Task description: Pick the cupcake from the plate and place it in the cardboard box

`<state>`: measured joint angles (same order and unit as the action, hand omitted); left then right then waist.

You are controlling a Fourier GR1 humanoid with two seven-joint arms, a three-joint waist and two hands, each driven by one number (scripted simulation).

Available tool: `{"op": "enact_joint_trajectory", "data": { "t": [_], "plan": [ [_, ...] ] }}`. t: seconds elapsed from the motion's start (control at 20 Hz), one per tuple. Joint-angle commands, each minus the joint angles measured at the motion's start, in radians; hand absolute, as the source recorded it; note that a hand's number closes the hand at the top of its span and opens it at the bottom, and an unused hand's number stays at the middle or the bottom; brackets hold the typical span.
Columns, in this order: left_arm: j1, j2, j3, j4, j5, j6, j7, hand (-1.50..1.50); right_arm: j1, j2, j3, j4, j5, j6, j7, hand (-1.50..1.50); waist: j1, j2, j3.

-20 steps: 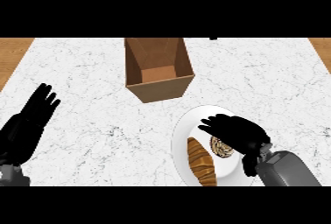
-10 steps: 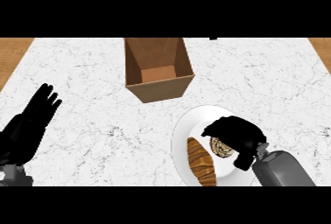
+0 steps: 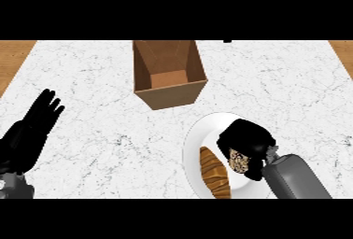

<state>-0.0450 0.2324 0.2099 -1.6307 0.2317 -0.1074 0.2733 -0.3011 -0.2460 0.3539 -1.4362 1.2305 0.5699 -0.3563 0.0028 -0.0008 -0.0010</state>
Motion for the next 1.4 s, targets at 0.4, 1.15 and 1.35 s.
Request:
{"op": "enact_joint_trajectory", "data": {
  "t": [0.4, 1.15, 1.35],
  "plan": [
    [-0.030, -0.012, -0.024, -0.002, -0.007, -0.009, 0.002, 0.00, -0.102, 0.243, -0.181, 0.084, -0.004, -0.057, 0.634, 1.50, 0.060, 0.022, -0.001],
    [-0.125, -0.048, -0.139, 0.017, -0.030, -0.046, 0.031, 0.00, -0.643, 0.246, -0.125, 0.197, 0.001, -0.298, 1.397, 1.50, 0.231, 0.030, -0.007],
    [-0.132, -0.051, -0.153, 0.026, -0.038, -0.048, 0.037, 0.00, -0.806, 0.246, -0.110, 0.253, 0.059, -0.343, 1.551, 1.50, 0.239, 0.026, -0.010]
  ]
}}
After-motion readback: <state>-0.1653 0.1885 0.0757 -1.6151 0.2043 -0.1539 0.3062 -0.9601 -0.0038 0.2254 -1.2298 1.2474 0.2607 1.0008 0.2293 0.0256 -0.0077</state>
